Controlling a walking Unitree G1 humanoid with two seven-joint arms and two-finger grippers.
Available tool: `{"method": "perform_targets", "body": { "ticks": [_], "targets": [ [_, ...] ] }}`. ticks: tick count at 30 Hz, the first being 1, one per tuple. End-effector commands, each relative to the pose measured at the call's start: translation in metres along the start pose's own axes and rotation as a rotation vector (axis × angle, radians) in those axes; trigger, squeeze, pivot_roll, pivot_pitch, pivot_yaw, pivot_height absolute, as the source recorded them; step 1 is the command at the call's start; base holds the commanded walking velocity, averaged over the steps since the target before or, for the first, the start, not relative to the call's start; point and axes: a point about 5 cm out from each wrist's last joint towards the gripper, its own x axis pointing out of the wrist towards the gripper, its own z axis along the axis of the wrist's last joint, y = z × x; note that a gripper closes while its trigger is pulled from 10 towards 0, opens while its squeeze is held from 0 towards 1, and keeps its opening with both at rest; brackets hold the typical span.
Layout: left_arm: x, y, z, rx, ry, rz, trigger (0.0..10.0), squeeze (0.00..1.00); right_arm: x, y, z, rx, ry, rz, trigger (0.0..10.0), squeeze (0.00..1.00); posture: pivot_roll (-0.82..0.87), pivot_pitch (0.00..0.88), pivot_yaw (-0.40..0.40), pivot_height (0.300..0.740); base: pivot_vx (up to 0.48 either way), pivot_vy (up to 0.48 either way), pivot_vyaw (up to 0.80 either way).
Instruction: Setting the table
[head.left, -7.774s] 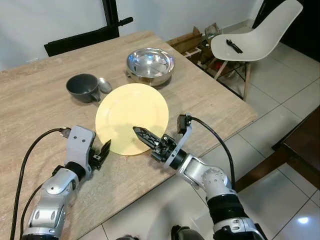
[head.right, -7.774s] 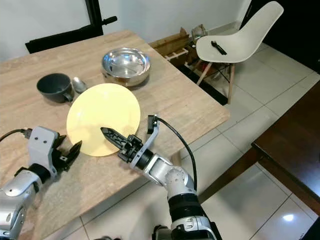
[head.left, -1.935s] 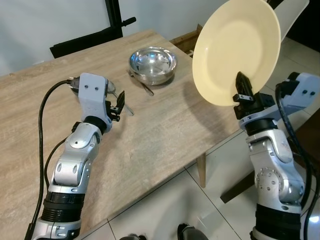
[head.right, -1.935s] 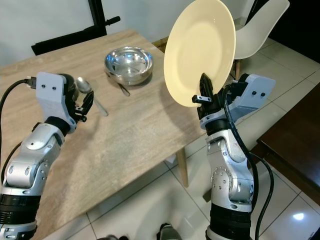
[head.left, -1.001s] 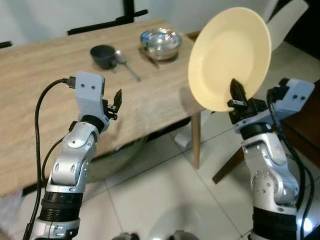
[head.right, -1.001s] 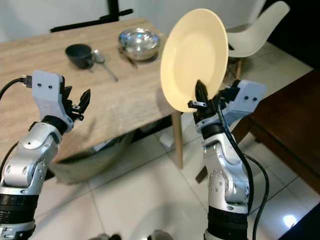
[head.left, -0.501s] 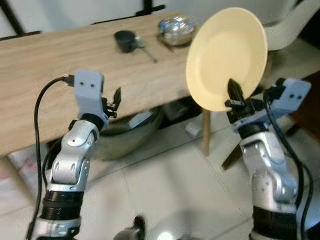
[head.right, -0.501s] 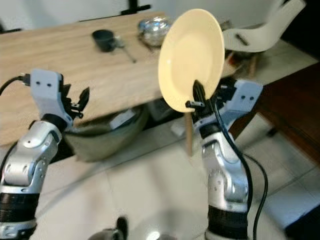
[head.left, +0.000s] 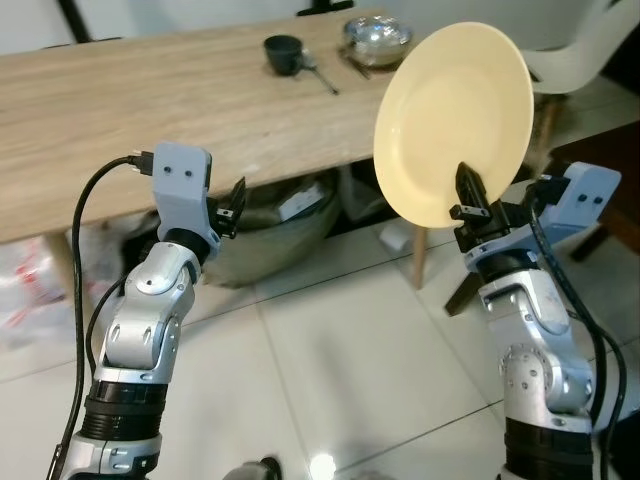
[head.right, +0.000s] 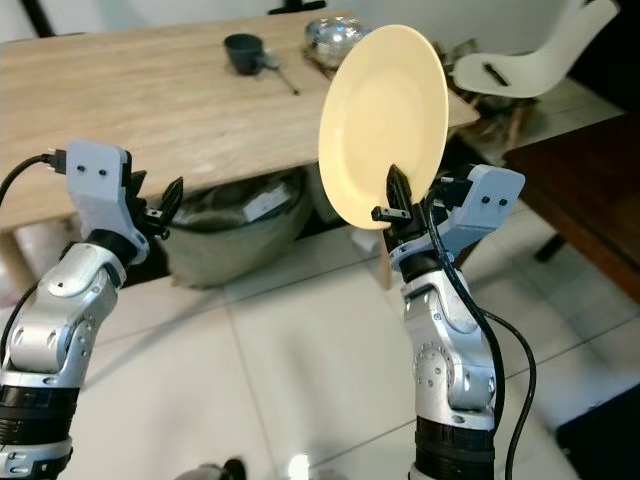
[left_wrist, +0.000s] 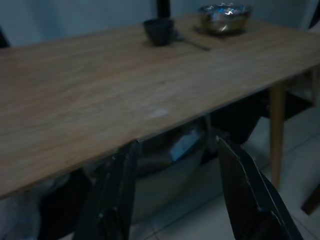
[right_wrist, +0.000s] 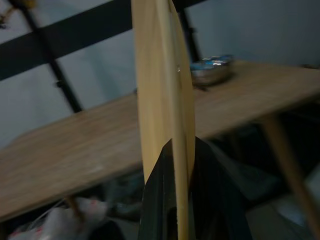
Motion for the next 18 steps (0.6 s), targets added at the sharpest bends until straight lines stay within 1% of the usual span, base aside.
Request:
{"method": "perform_targets", "body": {
  "ticks": [1, 18],
  "targets": [
    [0.0003, -0.0028, -0.0008, 0.001, 0.005, -0.011, 10.0, 0.0, -0.0011, -0.0018, 0.0031, -0.01, -0.013, -0.006, 10.0, 0.0, -0.13, 0.029, 0.075, 0.74, -0.322, 0.0, 0.0],
    [0.0001, -0.0041, -0.0017, -0.001, 0.01, -0.015, 10.0, 0.0, -0.0029, -0.0024, 0.0016, -0.012, -0.005, -0.012, 10.0, 0.0, -0.13, 0.037, 0.077, 0.74, -0.32, 0.0, 0.0]
  ]
}}
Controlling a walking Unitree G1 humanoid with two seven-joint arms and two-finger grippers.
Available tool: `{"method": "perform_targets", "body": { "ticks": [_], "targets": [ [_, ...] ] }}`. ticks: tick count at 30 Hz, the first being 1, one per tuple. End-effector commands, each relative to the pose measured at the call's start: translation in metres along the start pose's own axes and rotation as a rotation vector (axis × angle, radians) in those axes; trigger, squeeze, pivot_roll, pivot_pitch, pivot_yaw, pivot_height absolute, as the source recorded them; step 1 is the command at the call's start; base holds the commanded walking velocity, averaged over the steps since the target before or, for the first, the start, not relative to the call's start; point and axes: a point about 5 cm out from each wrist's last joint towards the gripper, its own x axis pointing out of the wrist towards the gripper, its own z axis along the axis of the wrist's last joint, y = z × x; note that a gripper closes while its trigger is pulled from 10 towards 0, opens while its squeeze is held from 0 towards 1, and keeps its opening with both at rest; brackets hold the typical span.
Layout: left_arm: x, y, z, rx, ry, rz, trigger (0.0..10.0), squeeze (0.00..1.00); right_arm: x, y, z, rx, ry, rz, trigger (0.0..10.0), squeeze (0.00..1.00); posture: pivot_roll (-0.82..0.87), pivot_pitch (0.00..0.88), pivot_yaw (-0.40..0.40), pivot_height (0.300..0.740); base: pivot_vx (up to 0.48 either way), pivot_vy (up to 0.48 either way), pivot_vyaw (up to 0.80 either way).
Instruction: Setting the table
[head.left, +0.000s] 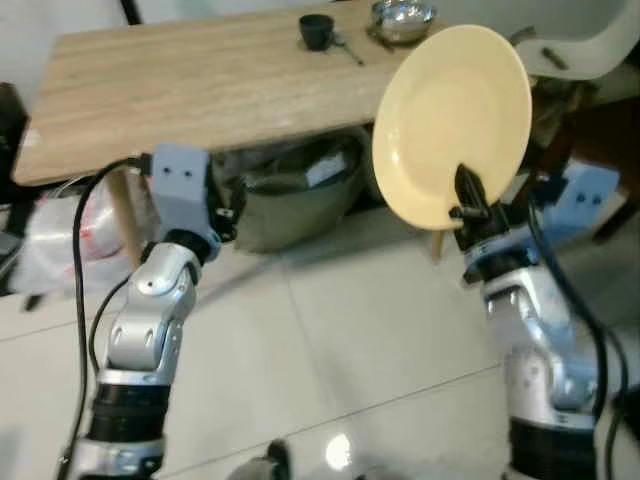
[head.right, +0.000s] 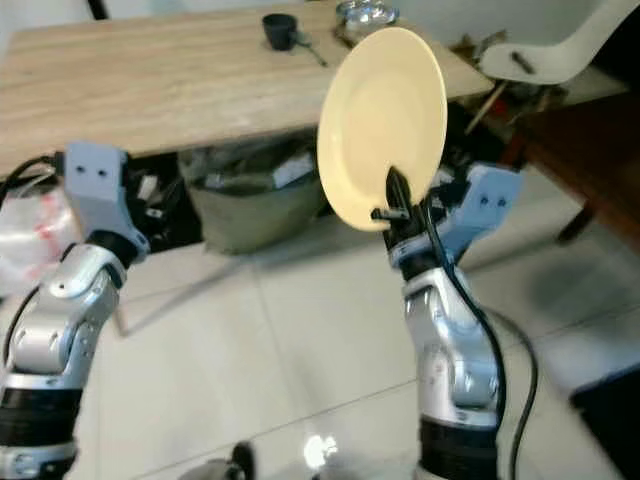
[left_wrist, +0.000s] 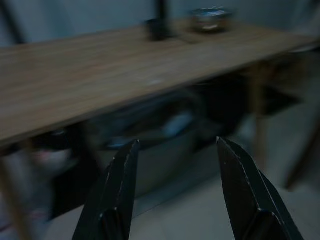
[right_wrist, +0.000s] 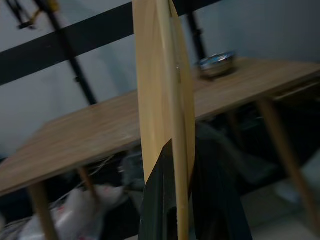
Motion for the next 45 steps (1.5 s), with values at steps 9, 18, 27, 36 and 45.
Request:
{"method": "perform_targets", "body": {
  "ticks": [9, 18, 27, 36, 45],
  "targets": [
    [-0.0007, 0.0001, -0.0037, 0.002, 0.019, -0.001, 10.0, 0.0, -0.0016, 0.0001, 0.0012, -0.006, -0.005, -0.004, 10.0, 0.0, -0.13, 0.039, 0.077, 0.74, -0.314, 0.0, 0.0],
    [0.0022, 0.0013, -0.0039, -0.029, 0.045, 0.015, 10.0, 0.0, -0.0021, -0.0013, 0.0008, -0.009, -0.001, -0.016, 10.0, 0.0, -0.14, 0.039, 0.077, 0.74, -0.03, 0.0, 0.0],
    [0.0052, 0.0064, -0.0058, -0.007, 0.05, 0.04, 10.0, 0.05, -0.0015, -0.0013, 0.0001, -0.019, 0.004, -0.017, 10.0, 0.0, -0.14, 0.039, 0.079, 0.74, 0.22, 0.0, 0.0],
    [0.0052, 0.0043, -0.0056, -0.006, 0.048, 0.028, 10.0, 0.04, -0.002, -0.0029, 0.0003, -0.001, 0.004, -0.027, 10.0, 0.0, -0.14, 0.04, 0.081, 0.74, 0.48, 0.0, -0.69],
    [0.0059, 0.0034, -0.0052, -0.004, 0.044, 0.017, 10.0, 0.04, -0.0019, -0.0031, 0.0004, 0.004, 0.002, -0.034, 10.0, 0.0, -0.14, 0.041, 0.083, 0.74, 0.48, 0.0, -0.77]
  ]
}}
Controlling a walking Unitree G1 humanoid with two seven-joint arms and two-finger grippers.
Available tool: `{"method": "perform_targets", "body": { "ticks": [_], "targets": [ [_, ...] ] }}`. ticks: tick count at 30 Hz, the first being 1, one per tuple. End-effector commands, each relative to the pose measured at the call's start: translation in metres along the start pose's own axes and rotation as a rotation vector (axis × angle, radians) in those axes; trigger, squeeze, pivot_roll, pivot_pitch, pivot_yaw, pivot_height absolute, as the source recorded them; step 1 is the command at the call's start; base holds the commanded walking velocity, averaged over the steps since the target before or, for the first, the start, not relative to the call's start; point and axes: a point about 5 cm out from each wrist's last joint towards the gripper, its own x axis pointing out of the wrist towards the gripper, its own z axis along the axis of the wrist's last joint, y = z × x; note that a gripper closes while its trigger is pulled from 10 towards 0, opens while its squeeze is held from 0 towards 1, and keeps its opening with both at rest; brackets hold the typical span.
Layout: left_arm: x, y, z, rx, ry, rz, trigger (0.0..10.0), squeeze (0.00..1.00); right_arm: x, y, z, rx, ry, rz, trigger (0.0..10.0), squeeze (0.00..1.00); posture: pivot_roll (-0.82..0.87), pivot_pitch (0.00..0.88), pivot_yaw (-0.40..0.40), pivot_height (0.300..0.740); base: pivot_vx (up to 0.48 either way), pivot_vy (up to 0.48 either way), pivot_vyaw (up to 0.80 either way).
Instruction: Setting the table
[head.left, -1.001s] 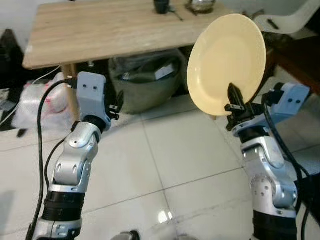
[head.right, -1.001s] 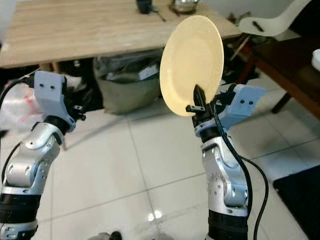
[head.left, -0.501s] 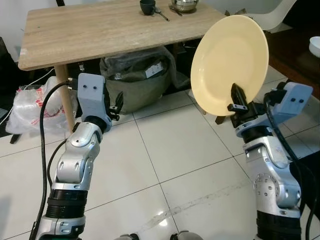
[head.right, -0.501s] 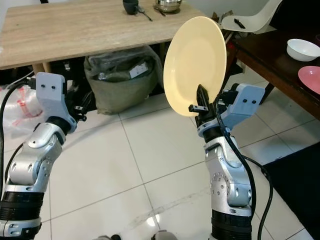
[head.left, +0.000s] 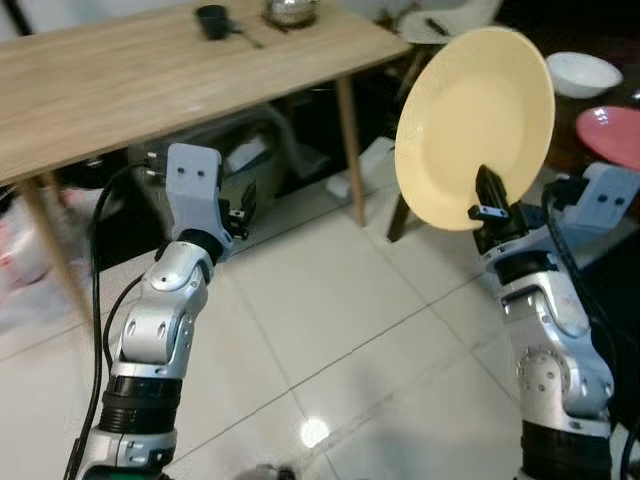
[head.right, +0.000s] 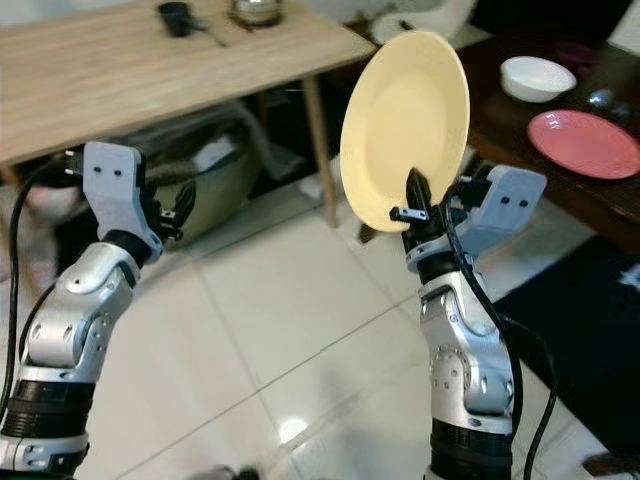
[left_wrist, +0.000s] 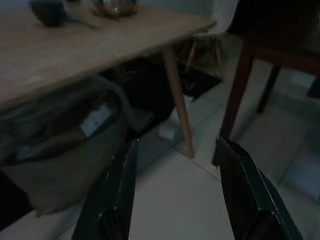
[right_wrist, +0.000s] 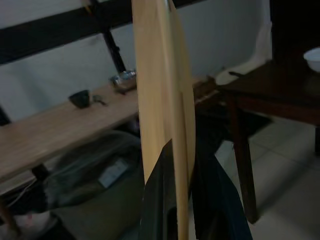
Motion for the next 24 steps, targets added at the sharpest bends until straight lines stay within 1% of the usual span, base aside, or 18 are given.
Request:
{"method": "perform_targets", "body": {
  "ticks": [1, 9, 14, 24],
  "targets": [
    [0.0, -0.001, 0.0, 0.005, -0.001, -0.006, 10.0, 0.04, -0.001, -0.003, 0.0, -0.004, 0.002, -0.01, 10.0, 0.0, -0.14, 0.041, 0.083, 0.74, 0.48, 0.0, -0.77],
    [0.0, -0.003, 0.0, 0.006, -0.004, -0.023, 10.0, 0.04, -0.001, -0.004, 0.0, -0.001, 0.0, -0.017, 10.0, 0.0, -0.14, 0.04, 0.087, 0.74, 0.444, 0.0, -0.77],
    [0.0, -0.008, 0.0, 0.003, -0.008, -0.07, 10.0, 0.04, -0.001, -0.004, 0.0, 0.0, -0.001, -0.02, 10.0, 0.0, -0.14, 0.036, 0.089, 0.74, 0.439, 0.0, -0.77],
    [0.0, -0.014, 0.001, 0.002, -0.017, -0.107, 10.0, 0.04, -0.001, -0.005, 0.001, -0.002, -0.006, -0.024, 10.0, 0.0, -0.14, 0.032, 0.091, 0.74, 0.425, 0.0, -0.77]
  ]
}}
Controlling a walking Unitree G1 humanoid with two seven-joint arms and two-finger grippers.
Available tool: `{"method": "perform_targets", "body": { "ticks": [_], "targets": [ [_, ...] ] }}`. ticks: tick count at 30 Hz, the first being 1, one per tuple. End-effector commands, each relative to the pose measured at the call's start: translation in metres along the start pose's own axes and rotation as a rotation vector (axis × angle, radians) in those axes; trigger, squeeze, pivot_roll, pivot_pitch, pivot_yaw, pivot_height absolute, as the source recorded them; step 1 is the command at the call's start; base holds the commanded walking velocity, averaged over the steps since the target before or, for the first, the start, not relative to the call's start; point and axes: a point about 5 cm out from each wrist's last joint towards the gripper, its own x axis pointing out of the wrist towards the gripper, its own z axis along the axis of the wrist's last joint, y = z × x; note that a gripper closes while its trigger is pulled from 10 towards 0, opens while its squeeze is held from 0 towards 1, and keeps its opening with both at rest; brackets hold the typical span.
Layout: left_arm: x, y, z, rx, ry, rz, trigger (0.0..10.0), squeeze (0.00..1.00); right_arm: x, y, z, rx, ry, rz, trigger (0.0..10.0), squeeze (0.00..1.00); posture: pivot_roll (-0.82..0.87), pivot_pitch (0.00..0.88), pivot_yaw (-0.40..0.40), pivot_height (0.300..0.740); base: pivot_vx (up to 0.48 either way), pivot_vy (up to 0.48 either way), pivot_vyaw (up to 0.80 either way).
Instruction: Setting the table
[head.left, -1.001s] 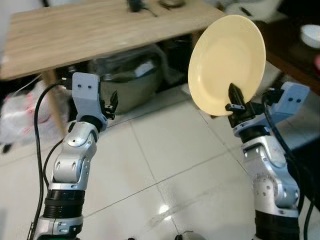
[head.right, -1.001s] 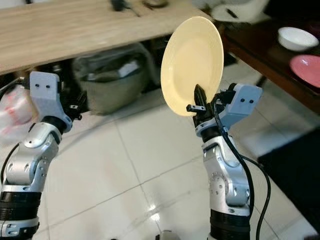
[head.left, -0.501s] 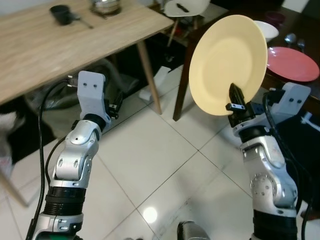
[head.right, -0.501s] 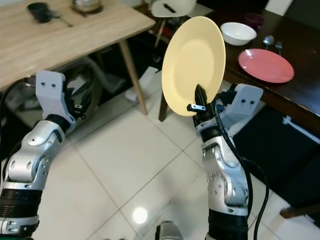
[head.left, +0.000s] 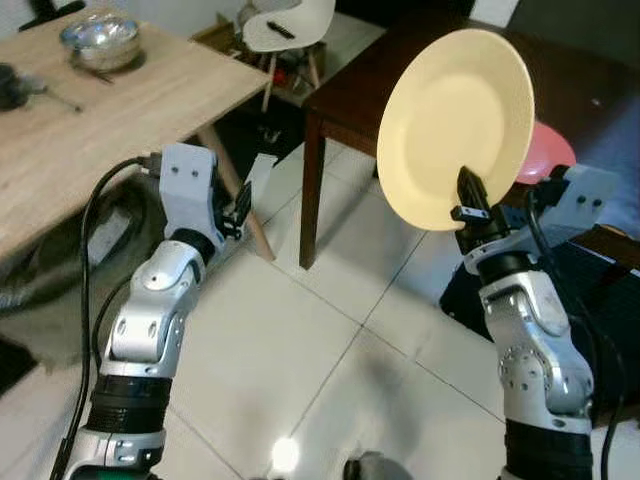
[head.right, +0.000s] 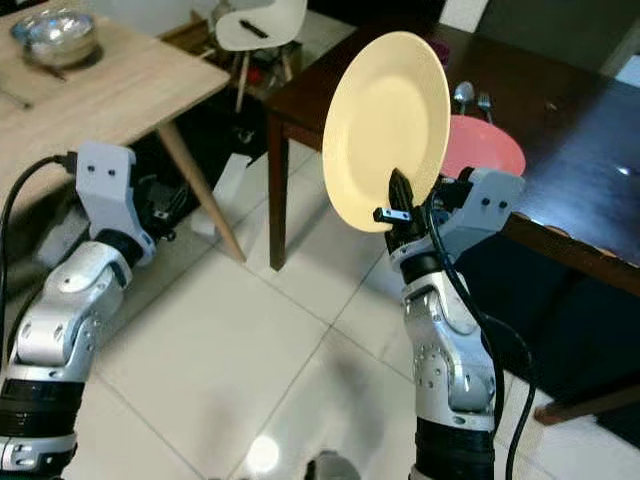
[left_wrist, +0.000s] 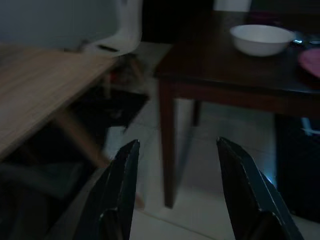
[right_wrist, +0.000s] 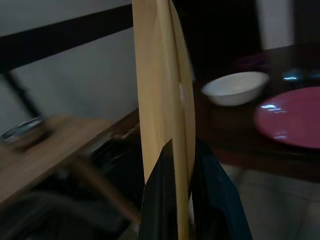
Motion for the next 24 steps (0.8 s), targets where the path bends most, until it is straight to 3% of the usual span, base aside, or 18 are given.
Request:
{"method": "perform_targets", "body": {
  "ticks": [1, 24],
  "targets": [
    [0.001, -0.007, 0.0007, -0.007, -0.007, -0.031, 10.0, 0.04, -0.0022, -0.0065, 0.0033, -0.012, -0.011, -0.023, 10.0, 0.0, -0.15, 0.029, 0.093, 0.74, 0.42, 0.0, -0.77],
    [0.0026, -0.0146, 0.0006, -0.015, -0.013, -0.08, 10.0, 0.04, -0.0039, -0.0091, 0.0048, -0.019, -0.015, -0.037, 10.0, 0.0, -0.16, 0.029, 0.096, 0.74, 0.411, 0.0, -0.77]
  ]
}}
